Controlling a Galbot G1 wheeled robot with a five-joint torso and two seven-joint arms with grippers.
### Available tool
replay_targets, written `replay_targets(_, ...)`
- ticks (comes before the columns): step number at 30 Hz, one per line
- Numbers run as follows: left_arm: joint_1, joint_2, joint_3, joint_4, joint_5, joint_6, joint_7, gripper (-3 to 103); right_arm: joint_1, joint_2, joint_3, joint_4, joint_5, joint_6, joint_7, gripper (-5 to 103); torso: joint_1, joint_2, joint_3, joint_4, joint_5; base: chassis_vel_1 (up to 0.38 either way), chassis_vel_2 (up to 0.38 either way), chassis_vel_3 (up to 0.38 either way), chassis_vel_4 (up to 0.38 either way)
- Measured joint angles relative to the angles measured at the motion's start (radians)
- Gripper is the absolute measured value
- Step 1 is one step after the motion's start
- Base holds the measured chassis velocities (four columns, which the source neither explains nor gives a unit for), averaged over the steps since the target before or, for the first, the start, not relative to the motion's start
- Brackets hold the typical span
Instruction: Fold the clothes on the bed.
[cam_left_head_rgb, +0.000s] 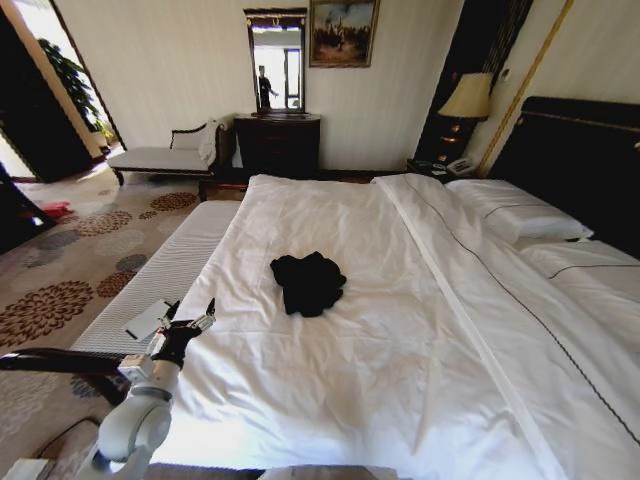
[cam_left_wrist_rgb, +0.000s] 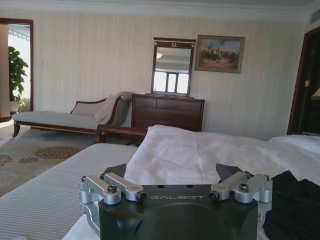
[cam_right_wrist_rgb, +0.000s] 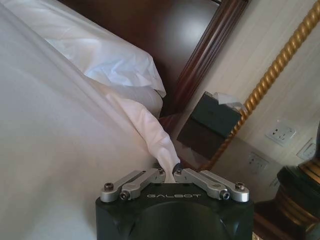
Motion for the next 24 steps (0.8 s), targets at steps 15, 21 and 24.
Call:
replay_targets(15, 0.007, -0.001, -0.004, -0.008, 0.002, 0.001, -0.004, 100, 0.067, -0.046, -0.022, -0.123, -0.031, 0.002, 0.027, 2, 0.000, 0.000, 0.000, -0.0016, -0.0003, 0.000, 0.000, 0.000, 0.000)
replay_targets(21, 0.015, -0.010, -0.004, -0.013, 0.007, -0.001, -0.002, 100, 0.079, -0.028, -0.044, -0.125, -0.034, -0.013, 0.028, 3, 0.000, 0.000, 0.000, -0.0018, -0.0002, 0.000, 0.000, 0.000, 0.000)
replay_targets(24, 0.016, -0.010, -0.004, -0.015, 0.007, -0.001, -0.002, 100, 0.083, -0.027, -0.046, -0.129, -0.031, -0.021, 0.031, 14, 0.000, 0.000, 0.000, -0.0026, 0.0000, 0.000, 0.000, 0.000, 0.000)
